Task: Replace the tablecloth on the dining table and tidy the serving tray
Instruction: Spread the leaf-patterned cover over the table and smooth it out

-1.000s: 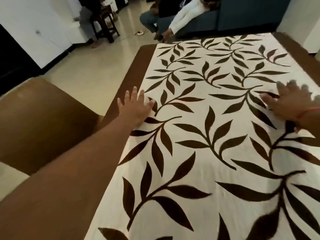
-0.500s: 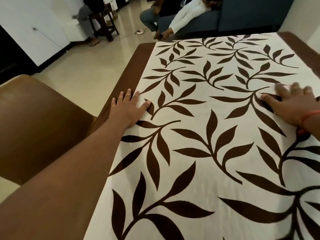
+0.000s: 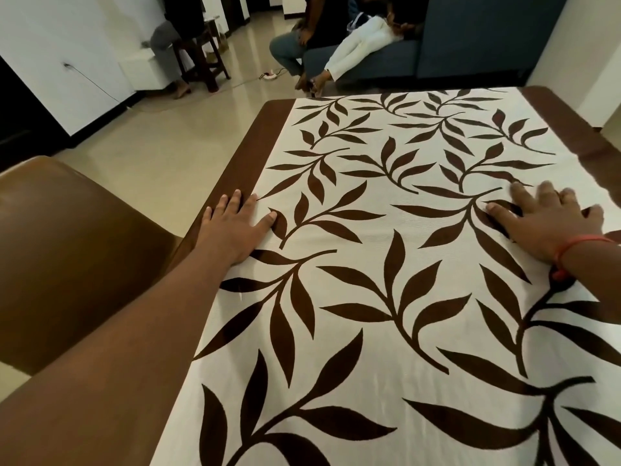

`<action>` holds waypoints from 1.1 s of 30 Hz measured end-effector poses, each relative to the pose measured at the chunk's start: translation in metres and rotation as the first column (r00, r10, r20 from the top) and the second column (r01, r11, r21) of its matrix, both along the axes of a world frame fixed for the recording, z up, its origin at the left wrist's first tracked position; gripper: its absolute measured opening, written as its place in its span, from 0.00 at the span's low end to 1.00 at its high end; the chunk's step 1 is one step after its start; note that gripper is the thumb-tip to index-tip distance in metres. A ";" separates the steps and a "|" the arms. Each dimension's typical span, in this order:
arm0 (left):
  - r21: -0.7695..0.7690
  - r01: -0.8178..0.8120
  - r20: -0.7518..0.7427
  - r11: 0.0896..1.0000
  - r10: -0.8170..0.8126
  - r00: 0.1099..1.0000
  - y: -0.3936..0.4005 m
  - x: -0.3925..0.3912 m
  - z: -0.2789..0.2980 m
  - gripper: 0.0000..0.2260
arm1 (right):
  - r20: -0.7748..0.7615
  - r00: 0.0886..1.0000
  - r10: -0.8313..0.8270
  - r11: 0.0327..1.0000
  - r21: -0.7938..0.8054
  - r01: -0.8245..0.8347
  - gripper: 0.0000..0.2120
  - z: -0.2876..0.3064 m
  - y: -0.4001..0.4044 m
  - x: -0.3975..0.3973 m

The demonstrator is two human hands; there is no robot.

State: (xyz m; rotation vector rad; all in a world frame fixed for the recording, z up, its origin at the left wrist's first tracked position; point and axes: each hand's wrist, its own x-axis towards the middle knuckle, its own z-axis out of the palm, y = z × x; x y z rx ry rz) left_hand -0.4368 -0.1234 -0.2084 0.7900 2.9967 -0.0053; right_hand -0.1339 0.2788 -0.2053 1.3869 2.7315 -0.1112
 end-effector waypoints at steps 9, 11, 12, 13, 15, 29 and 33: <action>0.004 -0.032 0.020 0.999 0.032 0.999 -0.006 0.001 0.002 0.39 | -0.057 0.998 -0.001 1.000 -0.024 -0.001 0.41 0.003 -0.014 -0.004; 0.035 -0.070 0.044 0.997 0.069 0.997 -0.006 0.011 0.001 0.38 | -0.078 0.996 -0.034 0.999 -0.041 0.031 0.40 0.006 -0.021 -0.001; 0.047 -0.084 0.062 0.995 0.081 0.995 -0.007 0.019 0.000 0.37 | -0.072 0.997 -0.041 0.998 -0.054 0.037 0.40 0.006 -0.025 0.001; 0.052 -0.088 0.076 0.995 0.084 0.994 -0.008 0.030 0.001 0.36 | -0.061 0.997 -0.037 0.997 -0.065 0.033 0.39 0.008 -0.031 0.006; 0.042 -0.049 0.075 0.998 0.046 0.996 -0.012 0.055 0.000 0.34 | -0.047 0.999 -0.002 0.997 -0.079 -0.002 0.37 0.010 -0.045 0.020; 0.118 0.084 0.013 0.989 -0.086 0.996 -0.091 0.409 0.002 0.36 | -0.052 0.976 0.211 0.970 -0.117 -0.215 0.28 0.028 -0.258 0.267; 0.093 0.106 0.100 0.990 -0.115 0.988 -0.143 0.519 0.000 0.32 | -0.066 0.957 0.281 0.945 -0.155 -0.288 0.29 0.027 -0.330 0.355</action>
